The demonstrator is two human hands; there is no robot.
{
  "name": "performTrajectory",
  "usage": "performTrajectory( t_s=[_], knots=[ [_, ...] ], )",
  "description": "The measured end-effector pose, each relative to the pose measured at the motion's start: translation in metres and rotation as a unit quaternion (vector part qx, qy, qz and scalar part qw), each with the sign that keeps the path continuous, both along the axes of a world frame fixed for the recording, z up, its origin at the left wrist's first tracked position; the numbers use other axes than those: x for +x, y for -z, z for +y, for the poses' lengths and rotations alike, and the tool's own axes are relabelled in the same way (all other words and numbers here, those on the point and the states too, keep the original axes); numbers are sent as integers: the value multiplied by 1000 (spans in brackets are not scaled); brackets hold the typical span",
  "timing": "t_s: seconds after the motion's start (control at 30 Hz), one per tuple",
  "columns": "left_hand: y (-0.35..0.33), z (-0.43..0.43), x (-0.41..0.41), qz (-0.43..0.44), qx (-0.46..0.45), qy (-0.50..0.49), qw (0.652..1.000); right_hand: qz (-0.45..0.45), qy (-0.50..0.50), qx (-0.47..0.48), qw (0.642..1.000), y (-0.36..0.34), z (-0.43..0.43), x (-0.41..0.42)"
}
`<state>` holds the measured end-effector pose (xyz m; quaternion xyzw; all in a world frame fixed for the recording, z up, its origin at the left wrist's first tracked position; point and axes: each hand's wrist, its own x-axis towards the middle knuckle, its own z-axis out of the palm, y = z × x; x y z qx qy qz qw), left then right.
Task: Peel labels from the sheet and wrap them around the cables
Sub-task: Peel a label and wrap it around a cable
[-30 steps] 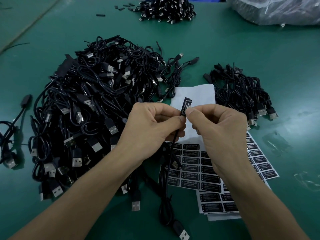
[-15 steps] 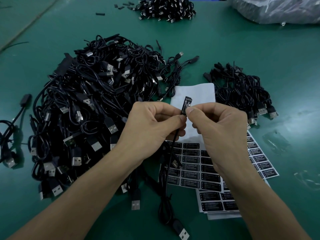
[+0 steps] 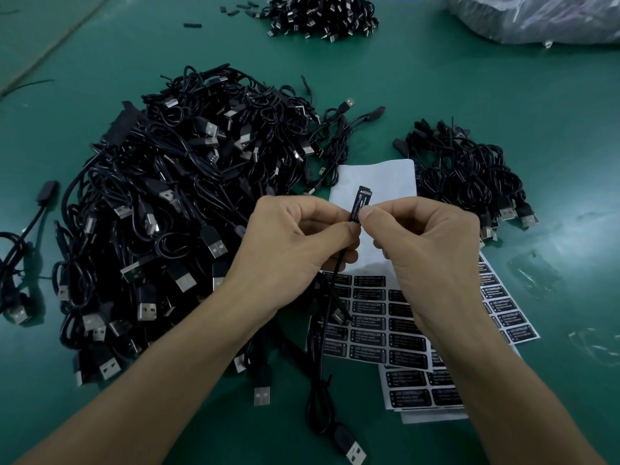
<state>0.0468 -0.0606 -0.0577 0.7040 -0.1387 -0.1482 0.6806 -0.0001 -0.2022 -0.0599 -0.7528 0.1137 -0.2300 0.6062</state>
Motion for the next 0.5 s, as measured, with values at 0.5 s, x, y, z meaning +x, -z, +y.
performTrajectory(
  t_s=[0.5],
  knots=[
    [-1, 0, 0, 1, -16, -2, 1000, -16, 4, 12, 1000, 2, -3, 0]
  ],
)
